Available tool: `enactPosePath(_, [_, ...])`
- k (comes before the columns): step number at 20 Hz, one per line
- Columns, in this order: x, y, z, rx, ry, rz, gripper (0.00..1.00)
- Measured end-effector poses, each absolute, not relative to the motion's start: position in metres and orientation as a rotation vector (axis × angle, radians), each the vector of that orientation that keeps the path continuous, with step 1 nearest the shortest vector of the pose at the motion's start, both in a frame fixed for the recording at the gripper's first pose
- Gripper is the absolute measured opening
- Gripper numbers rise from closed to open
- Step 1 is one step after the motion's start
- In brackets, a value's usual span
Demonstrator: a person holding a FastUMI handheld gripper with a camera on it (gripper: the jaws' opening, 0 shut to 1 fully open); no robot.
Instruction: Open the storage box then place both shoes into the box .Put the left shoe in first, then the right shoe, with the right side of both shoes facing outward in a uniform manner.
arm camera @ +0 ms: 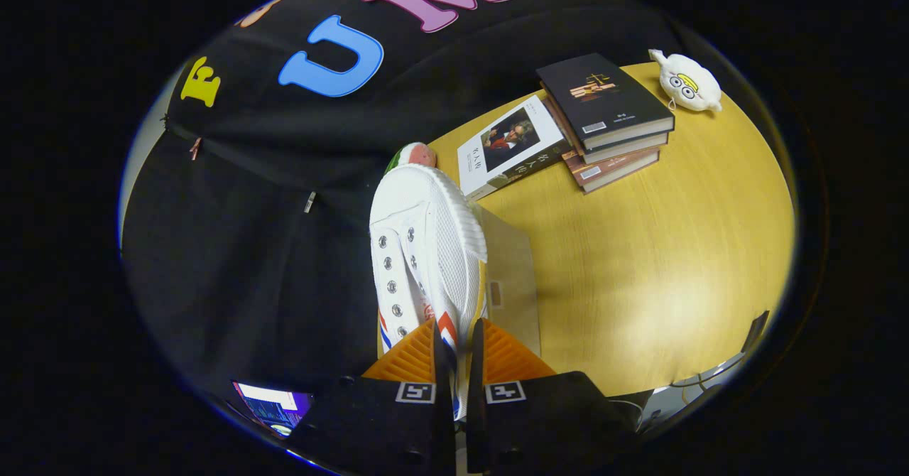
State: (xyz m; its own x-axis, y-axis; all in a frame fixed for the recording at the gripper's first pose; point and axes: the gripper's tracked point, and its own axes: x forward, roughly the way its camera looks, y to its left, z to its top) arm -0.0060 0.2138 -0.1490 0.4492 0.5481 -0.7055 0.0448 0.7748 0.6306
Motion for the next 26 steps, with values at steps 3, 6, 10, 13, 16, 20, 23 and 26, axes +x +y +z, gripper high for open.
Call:
enactPosePath(3, [-0.003, 0.246, -0.158, 0.642, 1.09, 0.346, 0.11])
enactPosePath(6, [0.005, 0.269, -0.176, 0.626, 1.109, 0.33, 0.11])
enactPosePath(10, [0.011, 0.278, -0.197, 0.581, 1.127, 0.287, 0.11])
enactPosePath(13, [0.008, 0.276, -0.21, 0.555, 1.158, 0.245, 0.11])
enactPosePath(16, [0.006, 0.285, -0.214, 0.619, 1.165, 0.25, 0.35])
enactPosePath(20, [0.021, 0.272, -0.175, 0.7, 1.055, 0.254, 0.98])
enactPosePath(23, [0.021, 0.248, -0.135, 0.617, 0.95, 0.256, 0.99])
enactPosePath(26, [0.027, 0.219, -0.09, 0.532, 0.807, 0.26, 0.99])
